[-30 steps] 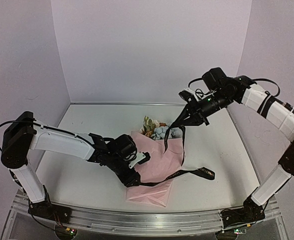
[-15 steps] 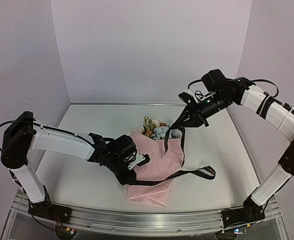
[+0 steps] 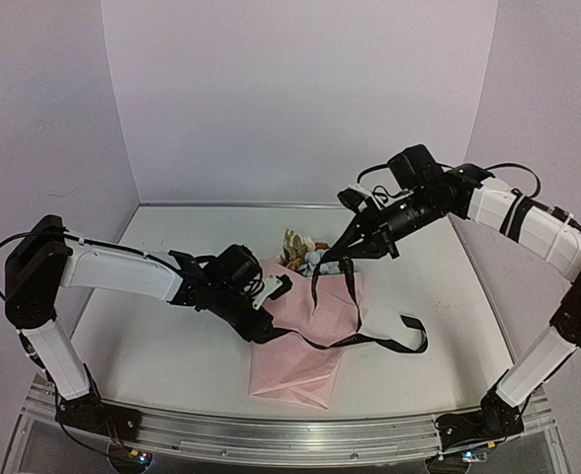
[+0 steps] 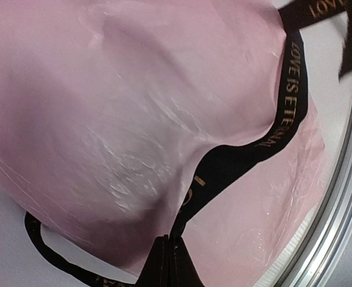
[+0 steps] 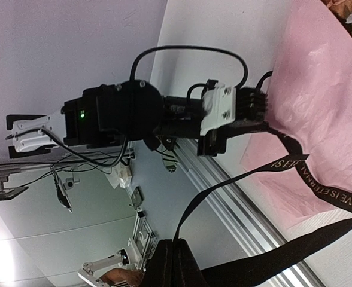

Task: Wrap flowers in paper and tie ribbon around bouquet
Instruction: Place the right side of the ribbon on the folded bouquet.

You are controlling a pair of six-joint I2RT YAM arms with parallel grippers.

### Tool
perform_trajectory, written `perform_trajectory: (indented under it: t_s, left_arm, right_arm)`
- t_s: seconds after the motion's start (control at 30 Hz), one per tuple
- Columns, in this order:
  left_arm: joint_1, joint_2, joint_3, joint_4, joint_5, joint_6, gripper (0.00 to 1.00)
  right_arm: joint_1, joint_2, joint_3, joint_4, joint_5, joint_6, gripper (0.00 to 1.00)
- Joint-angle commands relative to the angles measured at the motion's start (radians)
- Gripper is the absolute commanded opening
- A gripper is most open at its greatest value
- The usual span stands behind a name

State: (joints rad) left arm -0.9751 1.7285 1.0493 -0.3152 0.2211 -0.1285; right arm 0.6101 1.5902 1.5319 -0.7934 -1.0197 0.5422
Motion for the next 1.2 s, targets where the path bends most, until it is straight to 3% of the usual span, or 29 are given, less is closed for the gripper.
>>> perform_trajectory:
  t_s: [0.0, 0.4, 0.87, 1.17]
  left_arm:
    - [0.066, 0.034, 0.057, 0.139, 0.109, -0.06, 0.0]
    - [0.147, 0.071, 0.114, 0.187, 0.27, -0.093, 0.0]
    - [0.148, -0.012, 0.125, 0.146, 0.299, -0.074, 0.0]
    - [0.149, -0.024, 0.12, 0.127, 0.351, -0.066, 0.0]
  right_arm:
    - [0.043, 0.018, -0.045, 0.106, -0.079, 0.039, 0.0]
    - [0.141, 0.185, -0.103, 0.157, 0.004, 0.039, 0.0]
    - [0.253, 0.317, -0.105, 0.106, 0.561, -0.047, 0.0]
    - [0.284, 0.381, -0.07, 0.085, 0.917, -0.012, 0.0]
